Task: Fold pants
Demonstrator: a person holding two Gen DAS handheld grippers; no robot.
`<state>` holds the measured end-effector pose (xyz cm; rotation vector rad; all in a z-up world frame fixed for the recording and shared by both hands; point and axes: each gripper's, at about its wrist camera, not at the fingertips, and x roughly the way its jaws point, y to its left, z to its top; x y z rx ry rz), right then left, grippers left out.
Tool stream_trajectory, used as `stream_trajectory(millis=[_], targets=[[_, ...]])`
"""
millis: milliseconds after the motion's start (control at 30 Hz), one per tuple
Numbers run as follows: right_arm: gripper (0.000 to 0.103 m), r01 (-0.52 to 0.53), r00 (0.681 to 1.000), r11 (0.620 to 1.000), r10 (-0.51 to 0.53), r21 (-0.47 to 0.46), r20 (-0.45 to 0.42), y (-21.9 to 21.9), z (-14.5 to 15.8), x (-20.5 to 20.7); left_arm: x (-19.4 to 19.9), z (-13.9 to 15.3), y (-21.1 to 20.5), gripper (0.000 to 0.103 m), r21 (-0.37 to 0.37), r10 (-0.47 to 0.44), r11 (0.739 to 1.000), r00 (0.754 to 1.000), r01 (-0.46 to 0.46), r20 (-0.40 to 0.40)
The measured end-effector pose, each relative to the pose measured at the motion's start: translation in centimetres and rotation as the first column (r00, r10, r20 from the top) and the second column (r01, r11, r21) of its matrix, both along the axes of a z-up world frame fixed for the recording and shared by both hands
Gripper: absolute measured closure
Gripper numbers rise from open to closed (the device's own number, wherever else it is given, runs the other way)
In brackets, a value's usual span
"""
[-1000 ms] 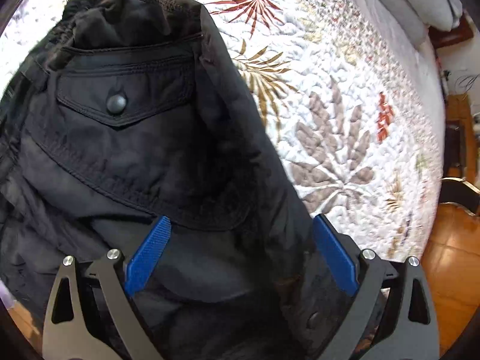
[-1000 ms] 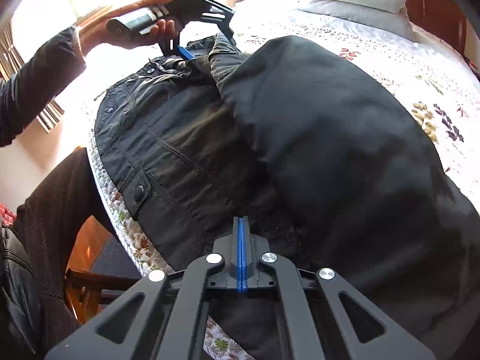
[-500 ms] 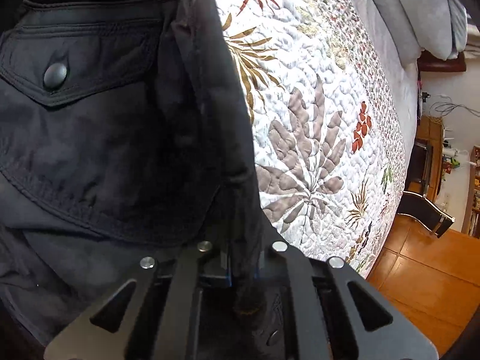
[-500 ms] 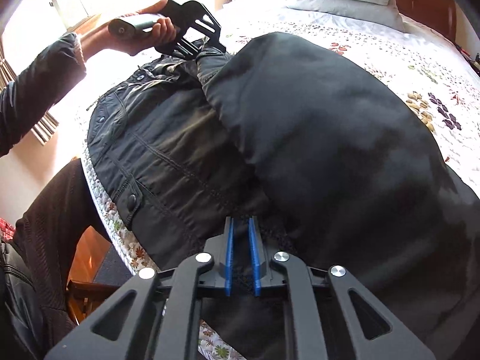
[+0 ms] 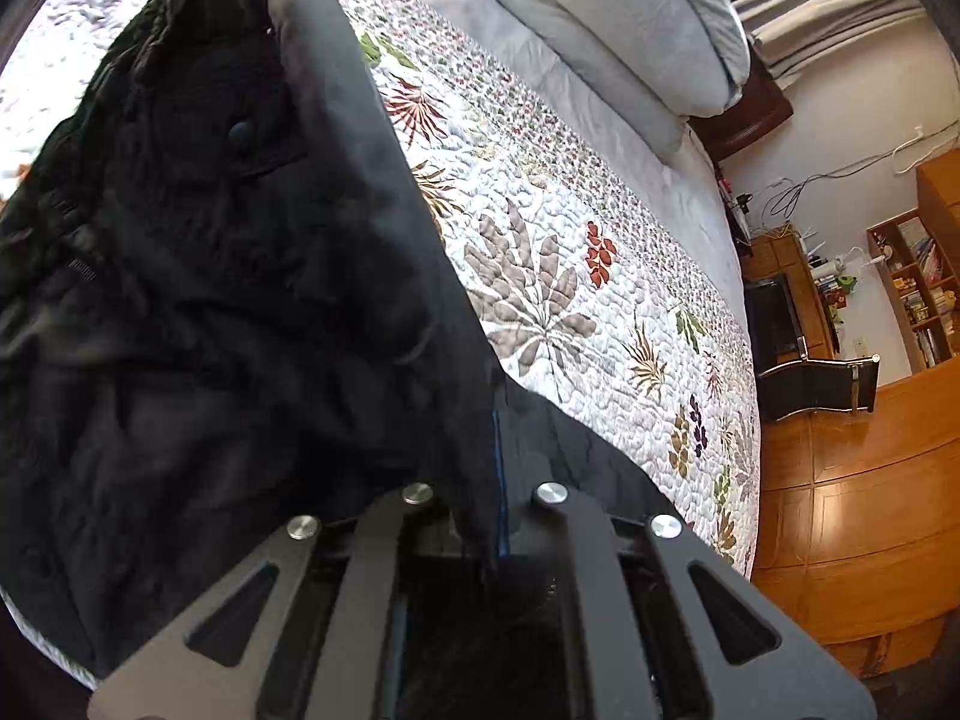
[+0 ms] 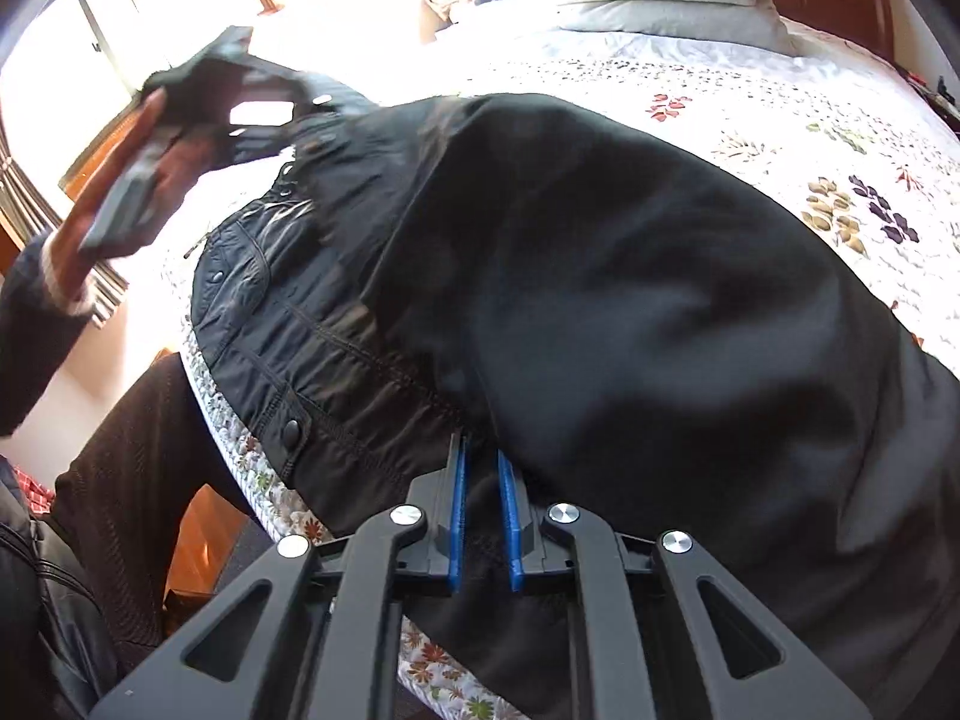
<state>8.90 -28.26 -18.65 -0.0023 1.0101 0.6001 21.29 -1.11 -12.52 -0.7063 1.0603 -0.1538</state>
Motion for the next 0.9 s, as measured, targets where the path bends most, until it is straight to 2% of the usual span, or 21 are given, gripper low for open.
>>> stream_trajectory(millis=[133, 233, 300, 367, 467, 533, 567, 600, 667, 733, 800, 867, 900], targets=[[0.091, 0.033, 0.999, 0.999, -0.033, 0.008, -0.029, -0.4, -0.3, -1.1, -6.9, 0.2, 2.0, 0.097, -0.017, 0.076, 0.997, 0.996, -0.075, 0.048], [0.091, 0.067, 0.997, 0.998, -0.066, 0.008, -0.050, -1.1, -0.6, -2.2, -11.3, -0.7, 2.2, 0.093, -0.027, 0.109, 0.994, 0.993, -0.108, 0.040], [0.090, 0.091, 0.994, 0.996, -0.090, 0.010, -0.063, -1.7, -0.8, -3.0, -12.6, -1.1, 2.4, 0.085, -0.003, 0.119, 0.993, 0.993, -0.119, 0.014], [0.086, 0.120, 0.990, 0.993, -0.118, 0.016, -0.081, -2.1, -1.1, -3.7, -13.5, -2.3, 2.8, 0.068, 0.014, 0.117, 0.993, 0.993, -0.117, -0.033], [0.075, 0.170, 0.981, 0.985, -0.166, 0.031, -0.105, -3.1, -1.5, -5.2, -14.6, -3.3, 4.5, 0.050, 0.015, 0.121, 0.993, 0.987, -0.120, -0.107], [0.069, 0.225, 0.970, 0.970, -0.214, 0.090, -0.116, -4.4, -1.3, -6.4, -14.1, -3.0, 5.1, 0.038, -0.010, 0.101, 0.995, 0.987, -0.103, -0.127], [0.063, 0.261, 0.962, 0.957, -0.246, 0.125, -0.120, -5.3, -1.1, -7.0, -14.2, -2.5, 5.2, 0.033, -0.003, 0.079, 0.997, 0.989, -0.080, -0.127], [0.060, 0.310, 0.948, 0.935, -0.291, 0.171, -0.128, -6.6, -0.8, -7.8, -14.1, -1.7, 5.2, 0.031, 0.014, 0.051, 0.999, 0.992, -0.050, -0.114], [0.053, 0.404, 0.914, 0.880, -0.384, 0.249, -0.130, -9.3, -0.1, -9.2, -15.4, -0.1, 5.6, 0.008, 0.086, 0.021, 0.996, 0.998, -0.016, -0.062], [0.044, 0.538, 0.840, 0.788, -0.528, 0.300, -0.120, -13.0, 0.4, -11.1, -15.6, 2.3, 5.9, 0.008, 0.207, 0.012, 0.978, 0.999, -0.021, 0.044], [0.042, 0.660, 0.737, 0.660, -0.662, 0.359, -0.136, -17.1, 0.5, -13.2, -15.4, 4.5, 4.8, 0.006, 0.339, -0.014, 0.940, 0.991, -0.031, 0.130], [0.041, 0.766, 0.600, 0.487, -0.775, 0.420, -0.197, -21.4, -0.4, -15.7, -14.6, 5.8, 4.0, 0.003, 0.459, -0.042, 0.887, 0.982, -0.048, 0.184], [0.041, 0.794, 0.546, 0.412, -0.806, 0.446, -0.227, -23.2, -1.0, -16.9, -14.1, 6.0, 3.8, 0.003, 0.518, -0.060, 0.854, 0.977, -0.057, 0.206]])
